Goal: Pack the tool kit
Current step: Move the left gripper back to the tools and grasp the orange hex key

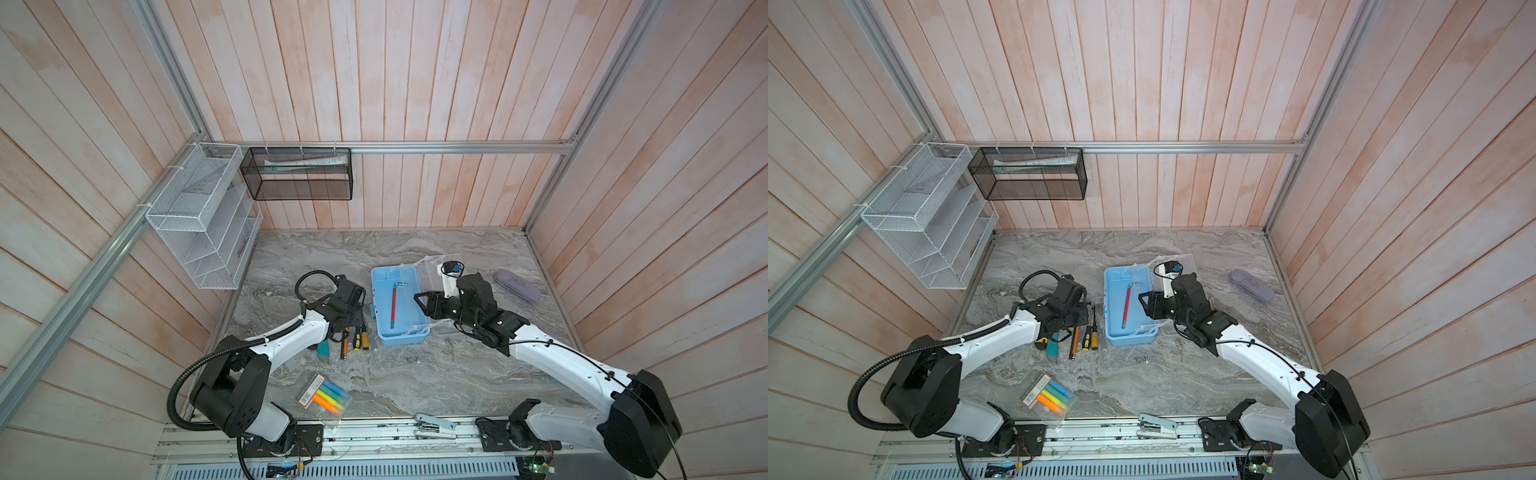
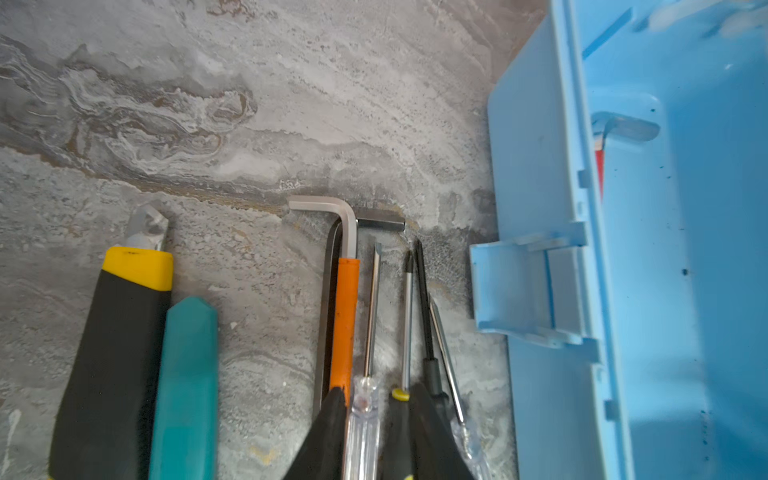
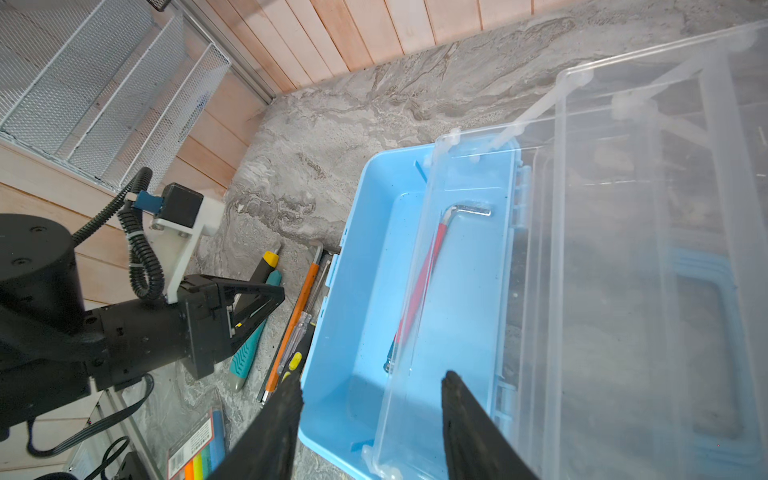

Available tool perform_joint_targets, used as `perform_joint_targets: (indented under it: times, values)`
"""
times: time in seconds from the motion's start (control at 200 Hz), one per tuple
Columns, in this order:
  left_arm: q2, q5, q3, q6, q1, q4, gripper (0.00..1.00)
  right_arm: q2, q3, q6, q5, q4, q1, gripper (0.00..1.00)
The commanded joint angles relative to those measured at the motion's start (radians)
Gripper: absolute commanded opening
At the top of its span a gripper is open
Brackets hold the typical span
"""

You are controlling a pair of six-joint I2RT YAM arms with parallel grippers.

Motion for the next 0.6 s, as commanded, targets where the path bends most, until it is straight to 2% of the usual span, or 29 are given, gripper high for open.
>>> perform_joint_targets:
  times: [0.0,0.315,0.595]
  values:
    - [0.022,-0.018,0.002,-0.011,0.005,0.028,0.29,-0.009,-0.021,0.008,0.002,0.049,0.005,0.53]
    - [0.054,-0.07,0.002,-0.002,0.007,0.015,0.29,0.049,-0.003,-0.003,-0.015,0.062,0.002,0.53]
    - [0.112,-0.039,0.011,0.027,0.036,0.06,0.25,0.099,-0.002,0.0,-0.005,0.085,0.001,0.53]
